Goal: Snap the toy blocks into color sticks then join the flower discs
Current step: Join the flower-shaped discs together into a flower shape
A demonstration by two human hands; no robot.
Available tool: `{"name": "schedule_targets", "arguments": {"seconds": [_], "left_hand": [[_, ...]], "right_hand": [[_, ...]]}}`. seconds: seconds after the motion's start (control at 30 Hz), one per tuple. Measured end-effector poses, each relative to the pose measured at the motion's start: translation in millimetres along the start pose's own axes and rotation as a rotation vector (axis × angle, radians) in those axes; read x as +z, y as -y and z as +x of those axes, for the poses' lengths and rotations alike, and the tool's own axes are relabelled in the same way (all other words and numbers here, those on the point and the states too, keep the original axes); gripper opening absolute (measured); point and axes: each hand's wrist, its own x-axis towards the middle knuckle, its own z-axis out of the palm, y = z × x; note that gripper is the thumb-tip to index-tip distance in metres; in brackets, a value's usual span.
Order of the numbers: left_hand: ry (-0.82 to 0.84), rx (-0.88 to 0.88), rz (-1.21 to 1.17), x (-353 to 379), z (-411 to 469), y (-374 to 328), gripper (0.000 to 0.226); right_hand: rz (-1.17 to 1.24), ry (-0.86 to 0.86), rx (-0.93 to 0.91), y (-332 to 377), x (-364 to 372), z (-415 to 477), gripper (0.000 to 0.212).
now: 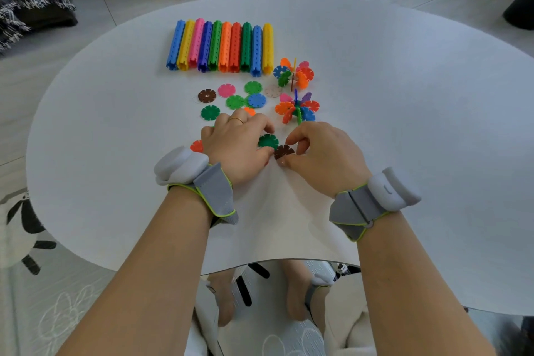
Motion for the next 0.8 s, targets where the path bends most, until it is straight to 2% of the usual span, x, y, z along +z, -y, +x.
{"name": "schedule_targets", "arguments": {"seconds": [0.43,0.53,0.7,0.8], "left_hand": [[-0.004,-0.028,-0.042,-1.7,0.1,-4.9,0.016],[-0.019,-0.016,-0.047,-1.2,-0.2,-5.3,0.016],[-0.079,0.066,-0.025,-0.5,1.0,-7.4,0.014],[-0.163,0.1,-0.119,-3.0,-0.1,-7.6,0.015]], "right_hand": [[0.054,0.003,0.019,2.1,-1.9,0.6,0.021],[0.025,-0.003,0.012,3.3,-1.4,1.3,0.012],[-0.008,0.004,-0.031,4.8,-0.1,4.4,0.007],[0.051,-0.03,-0.091,5.8,-0.1,5.7,0.004]]}}
